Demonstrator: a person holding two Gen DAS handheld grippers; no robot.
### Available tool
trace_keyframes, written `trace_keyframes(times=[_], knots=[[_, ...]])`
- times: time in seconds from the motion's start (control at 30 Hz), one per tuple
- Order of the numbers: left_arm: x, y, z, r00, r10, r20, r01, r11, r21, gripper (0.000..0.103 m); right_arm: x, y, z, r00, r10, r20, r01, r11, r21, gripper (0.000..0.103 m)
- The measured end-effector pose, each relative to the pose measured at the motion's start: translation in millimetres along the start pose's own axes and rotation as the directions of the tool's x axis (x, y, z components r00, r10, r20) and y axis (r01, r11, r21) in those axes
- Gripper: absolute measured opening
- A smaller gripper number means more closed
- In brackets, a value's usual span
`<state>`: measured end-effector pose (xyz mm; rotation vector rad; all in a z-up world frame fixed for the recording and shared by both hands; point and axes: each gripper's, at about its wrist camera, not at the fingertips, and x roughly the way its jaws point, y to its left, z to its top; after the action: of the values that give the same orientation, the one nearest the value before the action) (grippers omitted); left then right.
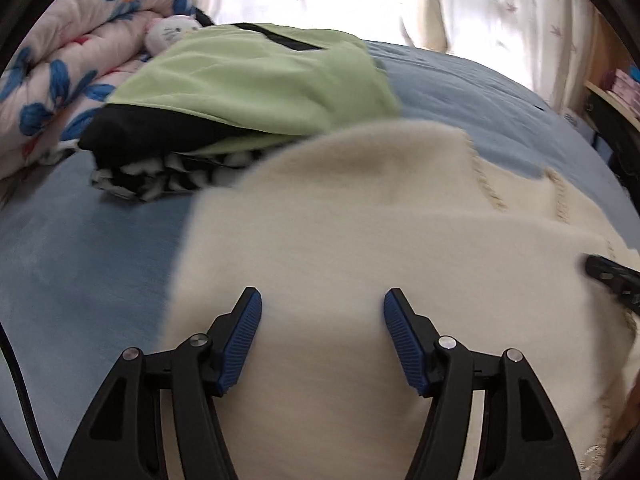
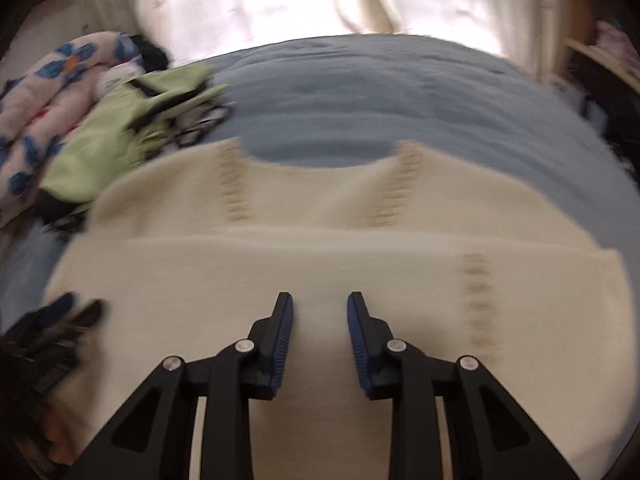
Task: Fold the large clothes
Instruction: 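Release the folded panel and pull both grippers back from the cardigan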
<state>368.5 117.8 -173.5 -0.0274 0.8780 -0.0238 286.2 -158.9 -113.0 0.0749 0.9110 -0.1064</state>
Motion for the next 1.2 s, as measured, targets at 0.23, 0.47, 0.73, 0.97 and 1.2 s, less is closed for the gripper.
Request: trace_keyframes(times=[0.23, 0.47, 0.73, 0.97, 1.2], knots=[[1.2, 10.4, 3.8, 1.000, 0.008, -0.004, -0.008, 0.999, 0.051, 0.063, -13.3, -35.4, -9.3, 1.000, -0.009, -0.016, 0.009, 1.000, 0.003, 0.023], [-4.0, 5.3, 4.6, 0.999, 0.026, -0.020, -0.024, 0.997, 0.067, 0.063, -17.8, -44.6, -20.8, 0.999, 0.030, -0.042, -0.027, 0.998, 0.065, 0.027], [-32.8, 10.9, -2.0, 0.999, 0.000, -0.054, 0.003, 0.999, 0.053, 0.063, -36.8, -45.2, -35.4, 0.994, 0.074, -0.082, -0.064, 0.991, 0.115, 0.027], [-81.5, 16.6, -14.9, 0.999, -0.013, -0.046, 0.015, 0.998, 0.054, 0.063, -77.2, -50.0, -54.1, 0.993, 0.101, -0.069, -0.091, 0.987, 0.131, 0.027], [-142.4, 21.8, -36.0, 0.999, -0.027, -0.019, 0.027, 0.998, 0.055, 0.064, -127.0, -51.3, -73.9, 0.993, 0.111, -0.044, -0.106, 0.988, 0.117, 0.027]])
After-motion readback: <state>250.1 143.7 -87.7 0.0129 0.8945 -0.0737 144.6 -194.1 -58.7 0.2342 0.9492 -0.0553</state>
